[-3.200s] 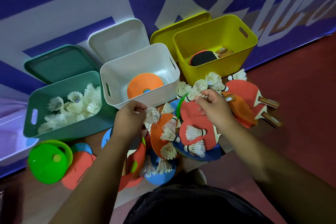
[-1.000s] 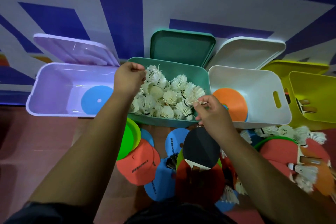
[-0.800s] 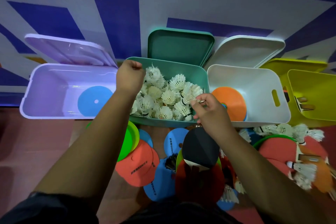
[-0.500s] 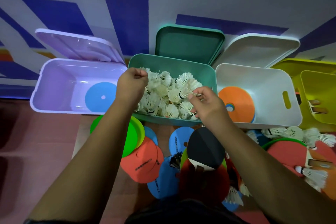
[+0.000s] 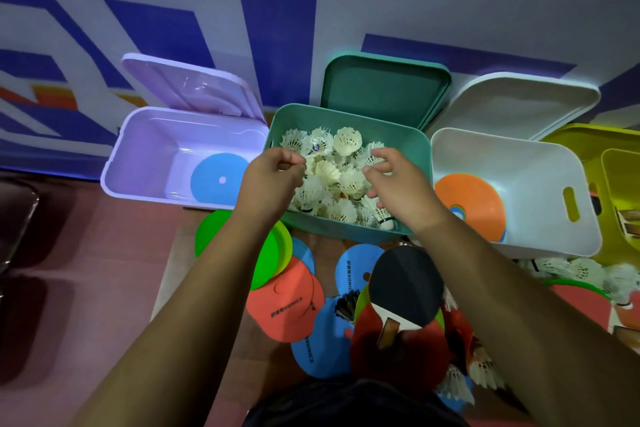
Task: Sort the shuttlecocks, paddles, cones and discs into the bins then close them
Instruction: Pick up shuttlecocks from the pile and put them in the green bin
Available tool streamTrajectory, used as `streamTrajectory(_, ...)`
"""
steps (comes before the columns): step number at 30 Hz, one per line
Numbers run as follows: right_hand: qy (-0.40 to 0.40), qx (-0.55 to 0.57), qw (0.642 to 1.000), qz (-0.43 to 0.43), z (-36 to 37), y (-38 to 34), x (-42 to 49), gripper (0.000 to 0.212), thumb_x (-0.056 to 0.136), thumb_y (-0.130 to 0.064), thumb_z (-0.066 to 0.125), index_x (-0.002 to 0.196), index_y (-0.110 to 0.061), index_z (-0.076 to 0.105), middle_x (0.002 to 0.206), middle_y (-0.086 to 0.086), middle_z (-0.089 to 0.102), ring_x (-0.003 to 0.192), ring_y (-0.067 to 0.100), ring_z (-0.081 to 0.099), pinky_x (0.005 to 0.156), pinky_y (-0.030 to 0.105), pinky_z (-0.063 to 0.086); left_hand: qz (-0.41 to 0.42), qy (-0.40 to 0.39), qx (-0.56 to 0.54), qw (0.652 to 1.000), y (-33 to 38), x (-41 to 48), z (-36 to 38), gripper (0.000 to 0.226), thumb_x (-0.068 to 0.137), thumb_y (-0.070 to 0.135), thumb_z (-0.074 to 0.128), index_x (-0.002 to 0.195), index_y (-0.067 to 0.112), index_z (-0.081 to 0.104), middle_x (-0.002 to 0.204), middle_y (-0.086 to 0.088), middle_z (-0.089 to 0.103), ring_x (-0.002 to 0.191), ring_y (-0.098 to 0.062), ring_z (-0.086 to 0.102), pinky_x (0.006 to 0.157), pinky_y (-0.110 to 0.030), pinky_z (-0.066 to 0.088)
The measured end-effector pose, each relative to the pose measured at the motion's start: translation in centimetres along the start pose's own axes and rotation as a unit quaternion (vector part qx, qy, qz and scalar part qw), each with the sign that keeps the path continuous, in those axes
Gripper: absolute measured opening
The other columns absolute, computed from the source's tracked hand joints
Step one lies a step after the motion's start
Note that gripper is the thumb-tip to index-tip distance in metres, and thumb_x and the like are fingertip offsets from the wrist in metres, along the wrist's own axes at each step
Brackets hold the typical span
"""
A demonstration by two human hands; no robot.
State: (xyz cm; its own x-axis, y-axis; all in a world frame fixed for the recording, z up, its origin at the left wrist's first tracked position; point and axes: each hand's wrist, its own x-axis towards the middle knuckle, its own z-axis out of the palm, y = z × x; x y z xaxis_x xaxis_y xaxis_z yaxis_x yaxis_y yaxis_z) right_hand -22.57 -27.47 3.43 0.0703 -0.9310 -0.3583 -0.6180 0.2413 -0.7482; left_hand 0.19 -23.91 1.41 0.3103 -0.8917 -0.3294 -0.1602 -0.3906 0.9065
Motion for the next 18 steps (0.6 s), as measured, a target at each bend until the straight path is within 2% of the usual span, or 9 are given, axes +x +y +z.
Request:
streamTrajectory(5,0.049,0.034,0.998,-0.012,-0.9,2.1,-3.5,0.013,0.102,-0.033,0.061,0.109,-0.034,0.072,0.111,-0.019,0.070,0.073,0.007,0.074,0.077,0.043,0.064,0.017,-0.032,0.024,0.999,-0.5,-2.3,1.6,0.004,0.087,0.023,0.069,0.088,0.024,0.073,0.082,0.001,0.075,0.081,-0.024,0.075,0.080,-0.049,0.063)
streamTrajectory(8,0.089,0.082,0.993,-0.004,-2.3,3.7,-5.5,0.017,0.101,-0.027,0.061,0.094,-0.034,0.074,0.101,-0.016,0.075,0.068,0.008,0.072,0.073,0.040,0.061,0.030,-0.055,0.035,0.997,-0.3,-4.1,3.4,0.005,0.088,0.021,0.070,0.089,0.024,0.073,0.083,0.002,0.075,0.079,-0.022,0.075,0.080,-0.047,0.062)
streamTrajectory(11,0.143,0.137,0.980,0.019,-4.6,5.7,-7.9,0.022,0.101,-0.018,0.060,0.091,-0.030,0.075,0.091,-0.012,0.077,0.061,0.007,0.065,0.069,0.035,0.057,0.041,-0.091,0.035,0.994,-0.1,-6.5,5.9,0.005,0.090,0.019,0.071,0.088,0.023,0.073,0.078,0.006,0.071,0.070,-0.018,0.068,0.076,-0.041,0.059)
streamTrajectory(15,0.174,0.144,0.974,0.003,-7.9,9.3,-12.2,0.020,0.101,-0.019,0.060,0.095,-0.027,0.076,0.091,-0.006,0.077,0.071,0.010,0.068,0.071,0.034,0.058,0.046,-0.151,0.061,0.986,-0.4,-9.7,9.7,0.005,0.092,0.017,0.070,0.090,0.019,0.073,0.076,0.005,0.070,0.070,-0.013,0.067,0.072,-0.035,0.055)
streamTrajectory(18,0.202,0.144,0.968,0.031,-9.7,12.4,-14.7,0.019,0.100,-0.021,0.060,0.091,-0.028,0.075,0.087,-0.006,0.077,0.066,0.008,0.070,0.063,0.028,0.054,0.035,-0.196,0.097,0.975,-0.3,-12.5,12.9,0.005,0.094,0.017,0.068,0.092,0.018,0.073,0.077,-0.001,0.073,0.069,-0.018,0.068,0.070,-0.037,0.057)
